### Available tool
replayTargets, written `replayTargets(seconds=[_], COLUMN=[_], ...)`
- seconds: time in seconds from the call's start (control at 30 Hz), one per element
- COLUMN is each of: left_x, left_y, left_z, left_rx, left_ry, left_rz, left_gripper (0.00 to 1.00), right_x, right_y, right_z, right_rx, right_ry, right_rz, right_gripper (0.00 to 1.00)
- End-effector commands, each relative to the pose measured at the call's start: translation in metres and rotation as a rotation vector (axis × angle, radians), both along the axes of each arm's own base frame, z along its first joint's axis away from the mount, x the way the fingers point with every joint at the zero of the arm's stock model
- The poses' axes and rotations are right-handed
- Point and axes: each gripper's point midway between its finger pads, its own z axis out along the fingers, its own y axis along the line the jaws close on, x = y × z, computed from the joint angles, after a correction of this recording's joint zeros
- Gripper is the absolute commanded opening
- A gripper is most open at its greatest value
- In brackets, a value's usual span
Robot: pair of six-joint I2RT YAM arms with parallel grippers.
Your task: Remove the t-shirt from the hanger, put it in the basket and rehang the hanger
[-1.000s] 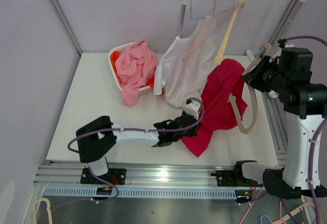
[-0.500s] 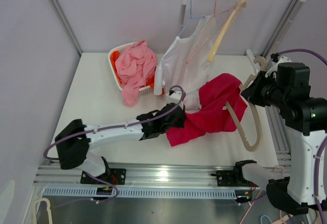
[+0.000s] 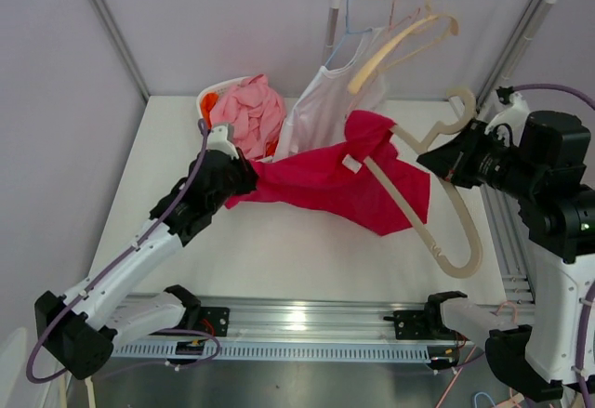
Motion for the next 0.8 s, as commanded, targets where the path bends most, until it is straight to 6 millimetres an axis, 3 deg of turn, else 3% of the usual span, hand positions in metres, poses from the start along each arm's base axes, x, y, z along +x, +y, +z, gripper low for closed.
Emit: replayTargets(seconds=[0.0, 0.13, 0.3, 0.37, 0.47, 0.5, 0.6, 0.77], left_x=[-0.008, -0.003, 0.005, 0.011, 0.021, 0.026, 0.038, 0.055], left_y=[0.0, -0.015, -0.02, -0.014, 0.005, 0.019, 0.044, 0.071], left_z=[0.011, 0.0, 0.0, -0.001, -0.004, -0.005, -0.016, -0.026], left_rx=[0.018, -0.015, -0.016, 0.009, 0.026, 0.023, 0.017, -0.03], left_ry=[-0.015, 0.026, 0.035, 0.034, 0.032, 0.034, 0.054, 0.082], left_rz=[-0.059, -0.086, -0.089, -0.055, 0.012, 0.049, 0.115, 0.188], left_gripper=[0.01, 0.01, 0.0, 0.01, 0.01, 0.01, 0.01, 0.0], right_x=[-0.029, -0.039, -0.053, -0.056, -0.067, -0.066, -0.075, -0.074], right_y=[0.045, 0.04, 0.046, 0.051, 0.048, 0.046, 0.044, 0.039], right_z=[0.008, -0.013, 0.002, 0.001, -0.031, -0.053, -0.076, -0.075], right_rx=[0.171, 0.128, 0.163, 0.182, 0.13, 0.102, 0.084, 0.061], right_ry=[0.044, 0.095, 0.066, 0.097, 0.229, 0.299, 0.35, 0.309], right_rz=[0.273, 0.273, 0.328, 0.359, 0.379, 0.356, 0.35, 0.32], right_gripper=[0.0, 0.0, 0.0, 0.0, 0.0, 0.0, 0.0, 0.0])
